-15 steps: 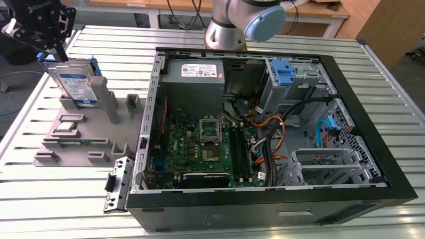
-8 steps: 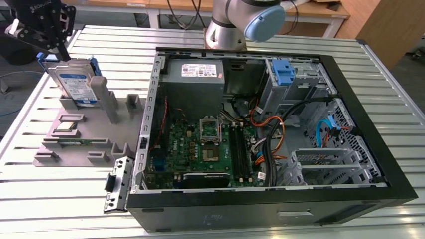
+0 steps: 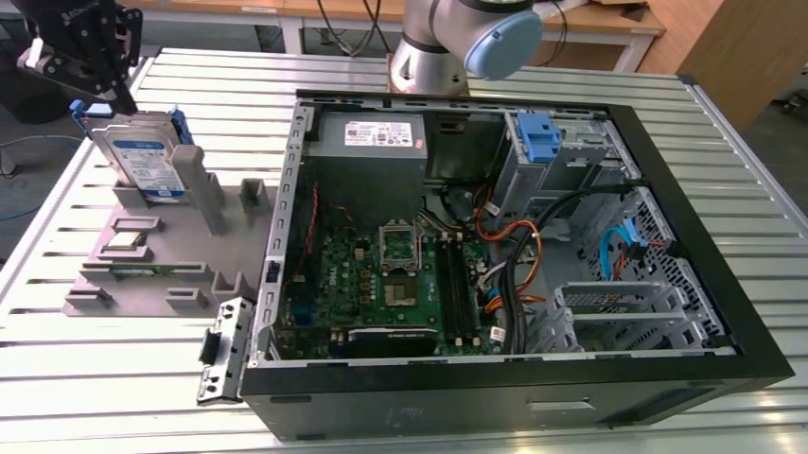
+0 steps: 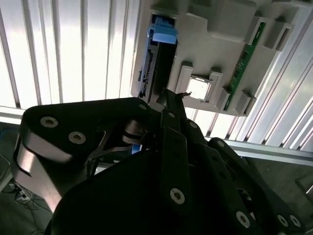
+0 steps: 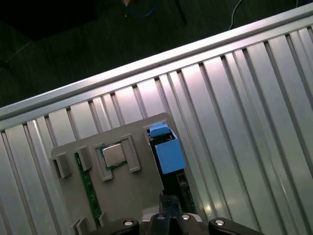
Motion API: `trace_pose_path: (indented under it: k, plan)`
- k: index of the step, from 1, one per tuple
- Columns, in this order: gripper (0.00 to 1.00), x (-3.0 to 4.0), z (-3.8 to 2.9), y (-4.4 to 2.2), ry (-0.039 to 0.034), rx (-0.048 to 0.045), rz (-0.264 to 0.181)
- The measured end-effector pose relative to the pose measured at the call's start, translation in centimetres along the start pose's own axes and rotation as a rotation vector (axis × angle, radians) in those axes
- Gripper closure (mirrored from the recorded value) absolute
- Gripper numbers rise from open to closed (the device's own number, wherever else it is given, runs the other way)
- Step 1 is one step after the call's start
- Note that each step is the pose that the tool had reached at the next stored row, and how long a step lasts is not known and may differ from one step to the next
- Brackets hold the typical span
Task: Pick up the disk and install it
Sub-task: 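Pick up the disk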
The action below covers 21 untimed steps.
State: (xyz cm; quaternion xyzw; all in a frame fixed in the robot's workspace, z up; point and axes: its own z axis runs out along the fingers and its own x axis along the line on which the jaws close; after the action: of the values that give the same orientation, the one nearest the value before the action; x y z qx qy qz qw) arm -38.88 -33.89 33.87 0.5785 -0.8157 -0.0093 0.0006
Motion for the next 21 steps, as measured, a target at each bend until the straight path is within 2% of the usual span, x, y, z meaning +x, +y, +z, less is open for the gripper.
trace_pose_path:
  k: [3, 12, 17, 21]
  plan:
    - [0.9, 0.0, 0.08, 0.0, -0.0054, -0.0027, -0.039]
    - [0.9, 0.0, 0.26, 0.0, -0.0047, -0.0052, -0.183]
    - [0.9, 0.0, 0.26, 0.0, -0.0047, -0.0052, -0.187]
    - [0.9, 0.0, 0.27, 0.0, -0.0113, -0.0069, -0.19]
